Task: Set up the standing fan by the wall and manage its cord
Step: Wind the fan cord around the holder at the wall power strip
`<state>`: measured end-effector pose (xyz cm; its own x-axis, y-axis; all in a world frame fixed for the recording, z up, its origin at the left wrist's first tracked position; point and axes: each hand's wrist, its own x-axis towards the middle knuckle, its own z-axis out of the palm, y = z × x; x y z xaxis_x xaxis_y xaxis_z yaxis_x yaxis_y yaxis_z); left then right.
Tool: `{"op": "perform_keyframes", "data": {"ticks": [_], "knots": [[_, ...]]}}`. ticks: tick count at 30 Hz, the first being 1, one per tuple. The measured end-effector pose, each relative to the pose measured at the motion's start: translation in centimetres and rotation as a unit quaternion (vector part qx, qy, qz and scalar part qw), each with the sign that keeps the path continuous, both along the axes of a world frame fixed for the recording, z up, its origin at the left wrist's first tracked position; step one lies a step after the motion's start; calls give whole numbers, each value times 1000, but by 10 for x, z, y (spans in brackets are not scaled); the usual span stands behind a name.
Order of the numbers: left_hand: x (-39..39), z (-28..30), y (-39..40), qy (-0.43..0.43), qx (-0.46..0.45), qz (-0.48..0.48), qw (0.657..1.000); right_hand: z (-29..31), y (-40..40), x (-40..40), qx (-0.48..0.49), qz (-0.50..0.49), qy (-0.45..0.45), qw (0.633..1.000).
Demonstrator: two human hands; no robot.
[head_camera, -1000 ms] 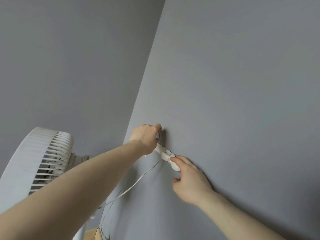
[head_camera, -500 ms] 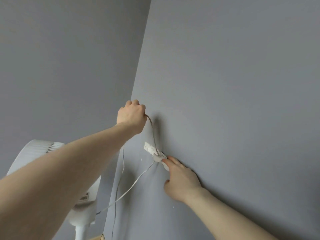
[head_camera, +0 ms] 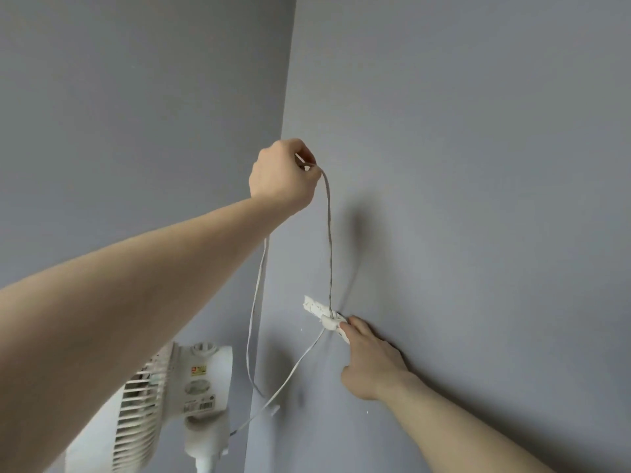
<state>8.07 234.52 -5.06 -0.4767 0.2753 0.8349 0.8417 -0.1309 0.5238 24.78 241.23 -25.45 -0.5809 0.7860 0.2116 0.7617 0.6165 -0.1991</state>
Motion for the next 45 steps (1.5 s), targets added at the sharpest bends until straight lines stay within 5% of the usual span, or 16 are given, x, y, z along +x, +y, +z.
{"op": "perform_keyframes", "data": {"ticks": [11,18,24,33,41,45], "knots": [[41,28,-57,-28,-30,-112,993,6,-14,12,-36,-24,3,999],[58,14,-86,3,-50,-134,990,-1,-39,20,-49,-26,204,977],[77,-18,-103,15,-113,-200,973,25,-75,30,-221,15,477,850],[88,-95,-120,-45,-209,-337,917,24,-100,35,-263,128,618,730],[56,-157,-87,-105,-255,-312,909,15,-83,60,-409,104,764,488],[30,-199,-49,-65,-301,-213,927,-7,-75,65,-393,46,767,505]]}}
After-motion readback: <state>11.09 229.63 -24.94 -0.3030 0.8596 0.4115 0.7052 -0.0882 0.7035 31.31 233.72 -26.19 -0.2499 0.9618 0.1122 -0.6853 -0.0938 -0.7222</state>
